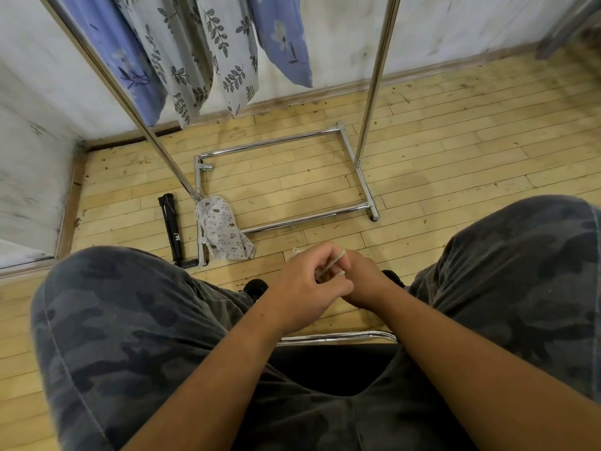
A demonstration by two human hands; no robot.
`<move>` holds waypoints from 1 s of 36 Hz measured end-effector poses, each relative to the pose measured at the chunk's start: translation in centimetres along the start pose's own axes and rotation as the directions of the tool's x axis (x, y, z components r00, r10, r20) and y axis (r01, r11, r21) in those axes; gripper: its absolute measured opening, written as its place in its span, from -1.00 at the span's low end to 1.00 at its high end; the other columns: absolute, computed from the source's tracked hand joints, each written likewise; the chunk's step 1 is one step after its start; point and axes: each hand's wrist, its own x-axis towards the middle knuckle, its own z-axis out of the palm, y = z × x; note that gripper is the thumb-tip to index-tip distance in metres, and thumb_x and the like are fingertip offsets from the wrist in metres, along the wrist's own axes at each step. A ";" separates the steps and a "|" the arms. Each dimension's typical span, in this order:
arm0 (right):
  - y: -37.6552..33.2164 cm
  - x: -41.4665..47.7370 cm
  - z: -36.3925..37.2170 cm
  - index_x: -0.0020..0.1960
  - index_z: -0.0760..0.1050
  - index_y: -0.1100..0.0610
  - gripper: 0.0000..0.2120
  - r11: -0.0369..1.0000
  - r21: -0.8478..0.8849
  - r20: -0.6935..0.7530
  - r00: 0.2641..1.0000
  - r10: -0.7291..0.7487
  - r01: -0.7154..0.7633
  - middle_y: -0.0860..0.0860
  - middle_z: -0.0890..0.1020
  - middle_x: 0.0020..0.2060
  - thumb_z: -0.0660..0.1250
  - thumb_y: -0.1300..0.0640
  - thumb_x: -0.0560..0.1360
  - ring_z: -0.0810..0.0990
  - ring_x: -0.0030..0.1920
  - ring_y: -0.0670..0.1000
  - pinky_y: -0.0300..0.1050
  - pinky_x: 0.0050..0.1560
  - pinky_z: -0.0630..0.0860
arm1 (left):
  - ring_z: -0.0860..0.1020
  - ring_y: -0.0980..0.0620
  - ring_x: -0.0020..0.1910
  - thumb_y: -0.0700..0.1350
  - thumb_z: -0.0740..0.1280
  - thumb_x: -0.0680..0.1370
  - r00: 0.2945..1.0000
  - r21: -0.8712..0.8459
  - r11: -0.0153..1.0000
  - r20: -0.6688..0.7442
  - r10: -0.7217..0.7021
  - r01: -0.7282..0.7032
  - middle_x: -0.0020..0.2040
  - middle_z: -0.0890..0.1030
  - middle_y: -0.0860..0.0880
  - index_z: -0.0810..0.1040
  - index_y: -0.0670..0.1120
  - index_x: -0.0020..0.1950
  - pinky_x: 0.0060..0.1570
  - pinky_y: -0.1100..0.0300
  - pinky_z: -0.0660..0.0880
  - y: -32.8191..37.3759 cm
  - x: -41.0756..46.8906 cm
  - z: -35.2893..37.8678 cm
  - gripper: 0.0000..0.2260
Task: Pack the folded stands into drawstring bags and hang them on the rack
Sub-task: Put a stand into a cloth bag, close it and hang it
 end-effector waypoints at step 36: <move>-4.8 -1.1 -7.7 0.01 0.74 0.01 -0.93 0.857 0.424 -0.341 0.928 -0.147 0.292 -0.08 0.76 -0.17 0.47 0.09 0.57 0.71 -0.11 -0.07 -0.20 -0.05 0.61 | 0.57 0.26 0.06 -0.03 0.44 0.59 0.924 0.023 1.000 -0.382 0.025 -0.017 -0.03 0.64 0.21 0.62 0.26 0.08 -0.03 0.48 0.42 2.7 2.2 -5.8 -0.83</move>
